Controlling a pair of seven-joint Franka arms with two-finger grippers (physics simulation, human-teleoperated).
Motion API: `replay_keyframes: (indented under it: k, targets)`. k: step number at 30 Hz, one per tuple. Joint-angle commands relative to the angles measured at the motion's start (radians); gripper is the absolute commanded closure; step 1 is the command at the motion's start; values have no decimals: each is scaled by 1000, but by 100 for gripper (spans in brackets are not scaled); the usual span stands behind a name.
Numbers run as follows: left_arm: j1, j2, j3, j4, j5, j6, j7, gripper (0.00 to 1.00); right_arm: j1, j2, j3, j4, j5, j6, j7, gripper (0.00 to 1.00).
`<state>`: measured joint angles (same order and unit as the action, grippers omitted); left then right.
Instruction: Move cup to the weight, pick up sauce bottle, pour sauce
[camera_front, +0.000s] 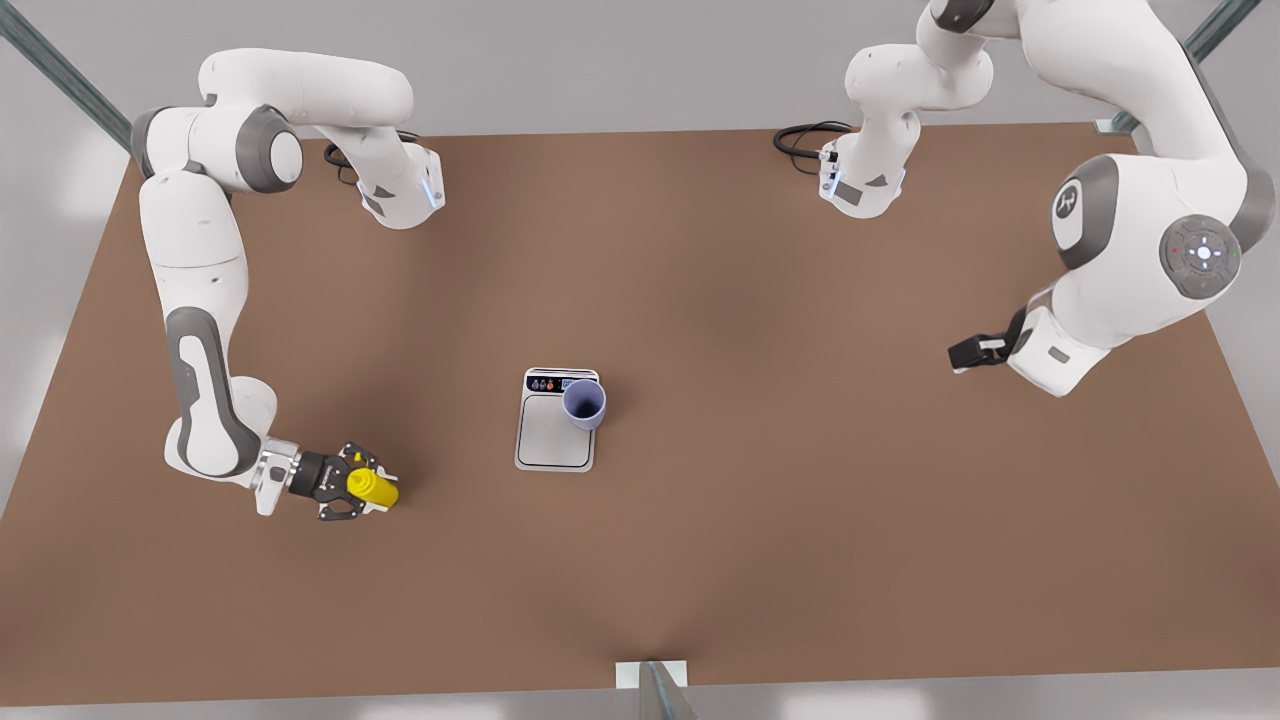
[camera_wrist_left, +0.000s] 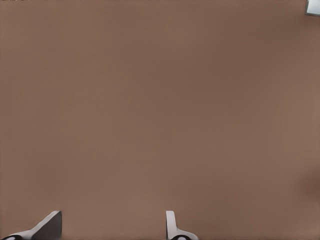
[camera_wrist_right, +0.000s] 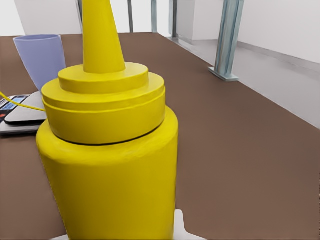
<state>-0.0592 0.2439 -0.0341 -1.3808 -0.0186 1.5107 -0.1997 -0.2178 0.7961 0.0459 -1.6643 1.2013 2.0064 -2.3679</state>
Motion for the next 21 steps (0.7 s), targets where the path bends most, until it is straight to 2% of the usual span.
replay_keyframes:
  k: [1,7,17,18,19,21]
  targets:
    - [1,0,0,0,2,-1,0,0,0,0,0,0,1,0,-1,44]
    - [1,3,0,2,3,-1,2,0,0,0,0,2,8,-3,1,32]
    - [4,8,0,2,-1,-4,2,0,-2,-2,0,2,8,-12,2,32]
    - [4,9,0,2,-3,-3,2,0,-2,0,0,2,8,-14,2,18]
    - [4,8,0,3,-4,-3,0,0,-3,0,0,2,8,-14,2,0]
    - [7,6,2,5,-3,-6,-6,0,-3,-2,-1,2,8,-24,2,0]
